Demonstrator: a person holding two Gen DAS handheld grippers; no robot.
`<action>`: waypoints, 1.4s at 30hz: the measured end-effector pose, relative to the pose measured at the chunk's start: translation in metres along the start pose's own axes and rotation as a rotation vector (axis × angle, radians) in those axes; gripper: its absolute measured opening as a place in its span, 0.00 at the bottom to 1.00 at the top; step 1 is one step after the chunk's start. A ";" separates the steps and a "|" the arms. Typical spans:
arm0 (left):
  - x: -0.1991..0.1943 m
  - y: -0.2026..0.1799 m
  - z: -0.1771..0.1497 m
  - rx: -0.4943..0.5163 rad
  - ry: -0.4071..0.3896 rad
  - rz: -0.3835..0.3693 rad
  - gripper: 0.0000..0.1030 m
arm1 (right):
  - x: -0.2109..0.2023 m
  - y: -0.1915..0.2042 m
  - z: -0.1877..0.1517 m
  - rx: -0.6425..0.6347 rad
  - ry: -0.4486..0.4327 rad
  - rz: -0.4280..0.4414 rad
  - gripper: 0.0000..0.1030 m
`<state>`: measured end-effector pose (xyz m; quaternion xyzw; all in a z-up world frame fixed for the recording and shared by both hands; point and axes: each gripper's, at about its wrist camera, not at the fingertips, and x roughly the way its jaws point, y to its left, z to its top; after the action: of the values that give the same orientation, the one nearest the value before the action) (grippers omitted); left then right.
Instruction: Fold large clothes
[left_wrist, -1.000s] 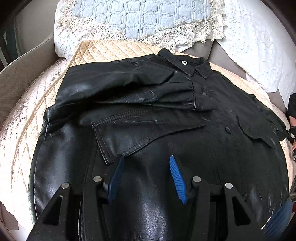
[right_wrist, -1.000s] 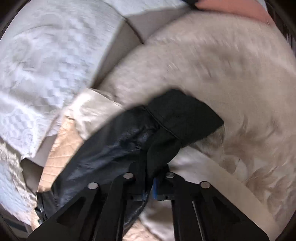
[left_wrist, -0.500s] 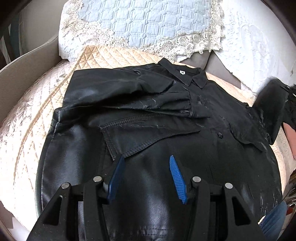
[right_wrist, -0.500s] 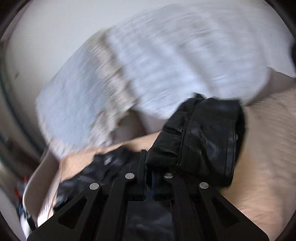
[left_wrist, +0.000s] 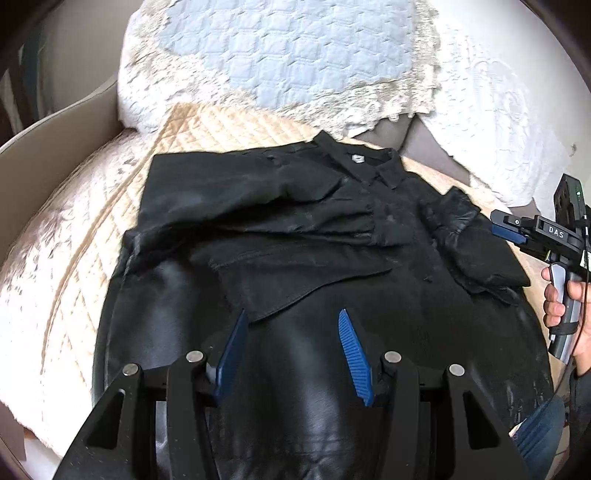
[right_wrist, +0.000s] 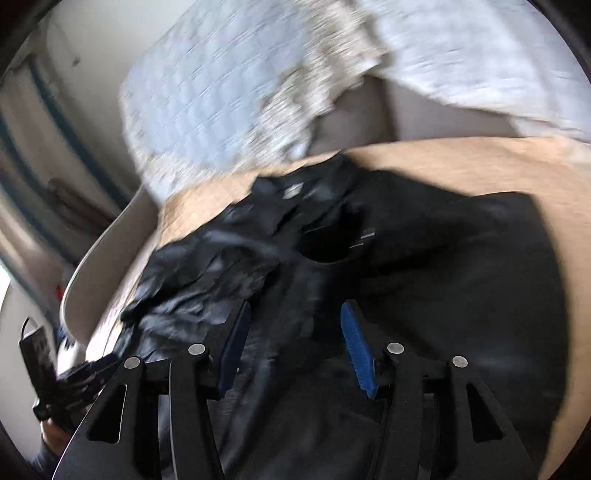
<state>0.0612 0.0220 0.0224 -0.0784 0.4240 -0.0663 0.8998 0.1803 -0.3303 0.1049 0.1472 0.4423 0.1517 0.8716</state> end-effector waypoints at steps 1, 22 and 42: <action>0.001 -0.003 0.002 0.005 -0.004 -0.005 0.52 | 0.000 -0.006 0.003 0.015 -0.007 -0.017 0.51; 0.008 0.017 -0.011 -0.049 0.034 0.024 0.52 | 0.033 -0.042 0.010 0.358 -0.091 0.117 0.60; 0.001 0.023 -0.011 -0.066 0.009 0.033 0.52 | 0.027 0.036 0.028 0.209 -0.119 0.429 0.62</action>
<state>0.0546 0.0437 0.0099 -0.1007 0.4313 -0.0379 0.8958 0.2138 -0.2899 0.1149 0.3360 0.3621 0.2778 0.8239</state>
